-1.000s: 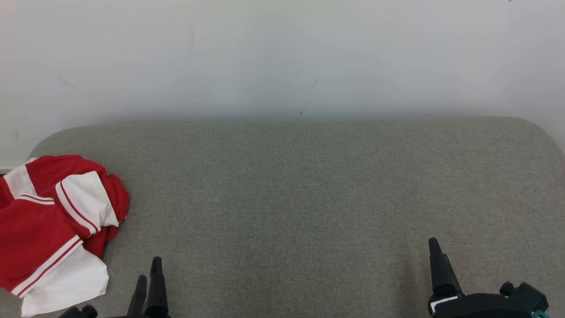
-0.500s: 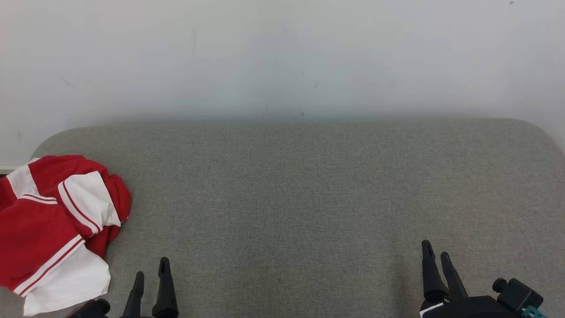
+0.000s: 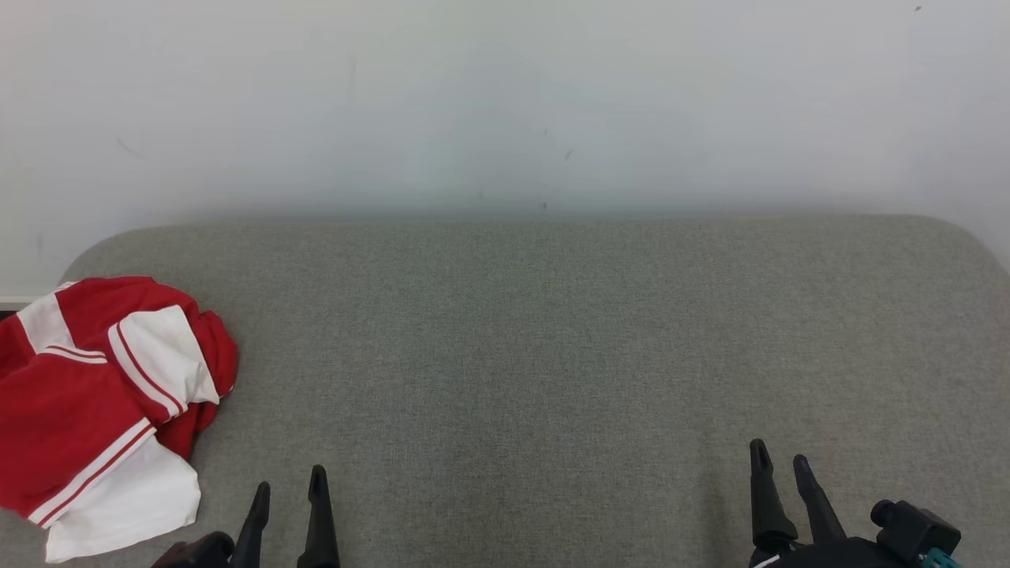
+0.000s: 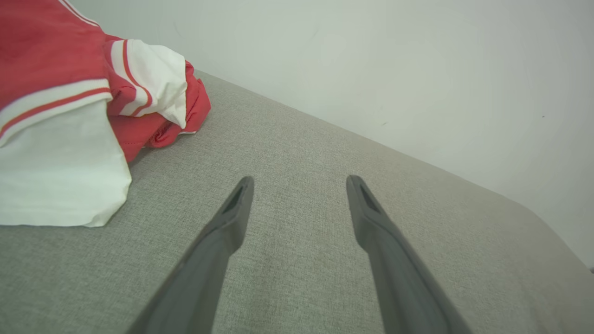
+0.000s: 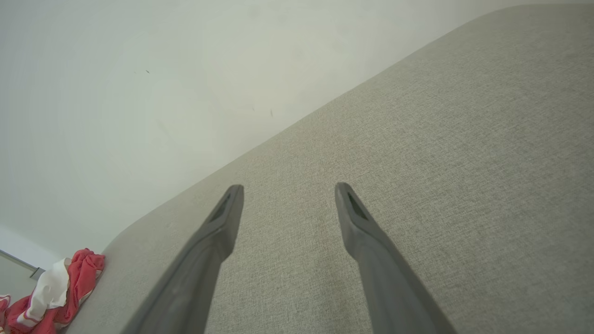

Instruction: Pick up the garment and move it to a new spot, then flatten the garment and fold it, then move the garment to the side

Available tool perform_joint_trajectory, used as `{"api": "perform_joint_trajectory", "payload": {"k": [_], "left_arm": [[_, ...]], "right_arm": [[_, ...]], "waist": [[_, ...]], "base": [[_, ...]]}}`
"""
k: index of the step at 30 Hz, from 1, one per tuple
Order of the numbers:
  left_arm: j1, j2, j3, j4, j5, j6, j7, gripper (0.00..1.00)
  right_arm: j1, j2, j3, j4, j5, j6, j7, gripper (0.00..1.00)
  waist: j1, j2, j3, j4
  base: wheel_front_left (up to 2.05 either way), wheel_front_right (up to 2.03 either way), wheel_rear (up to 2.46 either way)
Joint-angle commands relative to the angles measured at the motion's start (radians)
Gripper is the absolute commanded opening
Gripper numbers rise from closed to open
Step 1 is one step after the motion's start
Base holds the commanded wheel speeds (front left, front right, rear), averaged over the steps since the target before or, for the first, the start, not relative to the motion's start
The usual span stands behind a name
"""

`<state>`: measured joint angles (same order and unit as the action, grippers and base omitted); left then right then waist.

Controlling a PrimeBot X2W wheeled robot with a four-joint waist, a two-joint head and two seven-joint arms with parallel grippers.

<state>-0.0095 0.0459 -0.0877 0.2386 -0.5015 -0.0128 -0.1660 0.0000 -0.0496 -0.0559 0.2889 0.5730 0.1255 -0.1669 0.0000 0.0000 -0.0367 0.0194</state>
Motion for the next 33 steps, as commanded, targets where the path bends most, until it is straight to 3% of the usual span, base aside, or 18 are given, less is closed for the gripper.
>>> {"api": "perform_joint_trajectory", "payload": {"k": [1,33], "left_arm": [[0.001,0.005,-0.005,-0.003,0.031,0.003,-0.010,1.00],[0.025,0.006,-0.048,0.043,0.233,0.031,-0.079,1.00]], "right_arm": [[0.001,-0.001,0.000,-0.002,-0.028,0.006,-0.008,1.00],[0.015,-0.001,0.019,0.065,-0.246,0.007,-0.078,1.00]], "waist": [[0.0000,0.0000,-0.001,0.000],[0.0000,0.0000,-0.020,-0.002]], "base": [[0.00,0.00,0.00],[0.00,0.00,0.00]]}}
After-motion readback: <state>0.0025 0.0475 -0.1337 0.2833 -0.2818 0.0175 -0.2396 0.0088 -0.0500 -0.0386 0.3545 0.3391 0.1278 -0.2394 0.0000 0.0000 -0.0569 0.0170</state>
